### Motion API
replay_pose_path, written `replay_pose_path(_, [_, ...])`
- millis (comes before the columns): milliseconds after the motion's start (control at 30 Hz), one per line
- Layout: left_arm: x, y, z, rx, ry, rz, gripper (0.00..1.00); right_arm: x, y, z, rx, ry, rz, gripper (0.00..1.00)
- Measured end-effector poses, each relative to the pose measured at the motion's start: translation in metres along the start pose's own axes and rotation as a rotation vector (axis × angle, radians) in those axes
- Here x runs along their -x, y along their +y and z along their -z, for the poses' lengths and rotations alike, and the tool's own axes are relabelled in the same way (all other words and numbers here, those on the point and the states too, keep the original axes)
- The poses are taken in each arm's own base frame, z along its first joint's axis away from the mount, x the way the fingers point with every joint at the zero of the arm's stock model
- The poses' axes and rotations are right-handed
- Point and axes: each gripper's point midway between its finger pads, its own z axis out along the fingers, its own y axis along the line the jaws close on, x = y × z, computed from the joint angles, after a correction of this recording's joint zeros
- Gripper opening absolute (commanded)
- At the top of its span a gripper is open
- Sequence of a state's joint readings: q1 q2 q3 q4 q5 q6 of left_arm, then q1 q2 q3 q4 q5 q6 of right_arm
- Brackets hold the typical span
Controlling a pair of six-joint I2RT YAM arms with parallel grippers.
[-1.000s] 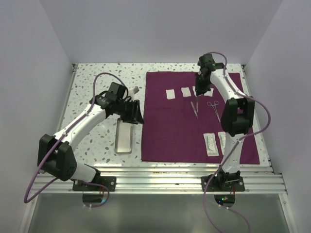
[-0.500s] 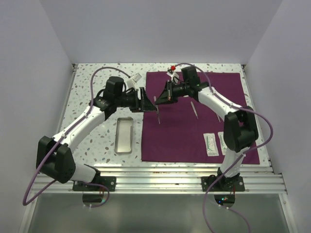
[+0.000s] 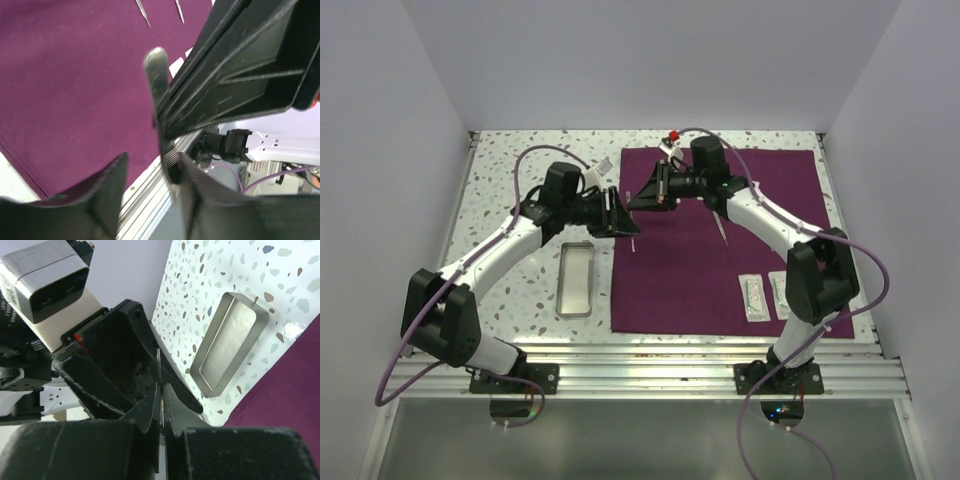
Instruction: Prepare the surgical pack
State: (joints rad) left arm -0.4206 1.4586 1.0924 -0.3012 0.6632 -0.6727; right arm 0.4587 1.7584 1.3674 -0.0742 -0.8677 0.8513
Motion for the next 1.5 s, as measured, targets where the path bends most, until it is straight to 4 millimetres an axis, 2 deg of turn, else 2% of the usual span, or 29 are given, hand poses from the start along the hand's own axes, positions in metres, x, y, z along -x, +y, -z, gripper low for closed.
replay_pose_path(33, [-0.001, 0.001, 0.000, 0.003, 0.004, 0.005, 0.37, -0.002, 0.001, -0.003, -0.005, 0.000, 0.002, 0.00])
replay_pose_path(67, [-0.001, 0.001, 0.000, 0.003, 0.008, 0.007, 0.19, -0.004, 0.001, -0.005, -0.008, 0.001, 0.005, 0.00])
replay_pose_path(100, [-0.001, -0.001, 0.000, 0.004, 0.011, 0.012, 0.09, -0.005, 0.001, -0.007, -0.014, 0.000, 0.006, 0.00])
replay_pose_path(133, [0.000, -0.003, 0.000, -0.001, 0.014, 0.008, 0.00, -0.004, -0.001, -0.008, -0.026, -0.007, 0.009, 0.09])
replay_pose_path(200, [-0.001, 0.000, 0.000, 0.021, 0.018, 0.011, 0.00, -0.005, -0.004, -0.008, -0.047, -0.006, 0.007, 0.30])
replay_pose_path(267, [-0.003, 0.012, -0.001, 0.079, 0.022, 0.020, 0.00, -0.004, -0.010, -0.005, -0.092, -0.001, 0.004, 0.48])
replay_pose_path(367, [-0.014, 0.040, 0.002, 0.216, 0.044, 0.050, 0.00, 0.011, -0.027, 0.003, -0.234, -0.015, 0.008, 0.58])
replay_pose_path(500, [-0.033, 0.077, 0.015, 0.403, 0.070, 0.076, 0.00, 0.046, -0.075, 0.037, -0.487, -0.070, 0.020, 0.56])
replay_pose_path(567, [-0.048, 0.099, 0.025, 0.493, 0.089, 0.094, 0.00, 0.058, -0.110, 0.060, -0.629, -0.081, 0.017, 0.56])
replay_pose_path(667, [-0.068, 0.126, 0.040, 0.594, 0.127, 0.138, 0.00, 0.052, -0.163, 0.094, -0.823, -0.038, -0.016, 0.54])
replay_pose_path(767, [-0.083, 0.150, 0.051, 0.671, 0.156, 0.169, 0.00, 0.038, -0.190, 0.111, -0.939, 0.027, -0.022, 0.54])
replay_pose_path(867, [-0.091, 0.161, 0.055, 0.705, 0.179, 0.176, 0.00, 0.027, -0.199, 0.116, -0.993, 0.077, -0.004, 0.54])
replay_pose_path(1000, [-0.097, 0.169, 0.052, 0.718, 0.203, 0.177, 0.00, 0.024, -0.203, 0.121, -1.031, 0.100, 0.024, 0.55])
replay_pose_path(1133, [-0.108, 0.178, 0.050, 0.736, 0.241, 0.198, 0.06, 0.022, -0.210, 0.129, -1.085, 0.112, 0.033, 0.57])
replay_pose_path(1267, [-0.111, 0.182, 0.049, 0.741, 0.251, 0.203, 0.10, 0.018, -0.224, 0.136, -1.138, 0.140, 0.024, 0.58])
replay_pose_path(1500, [-0.120, 0.188, 0.044, 0.738, 0.271, 0.214, 0.19, 0.012, -0.236, 0.135, -1.153, 0.175, 0.008, 0.58])
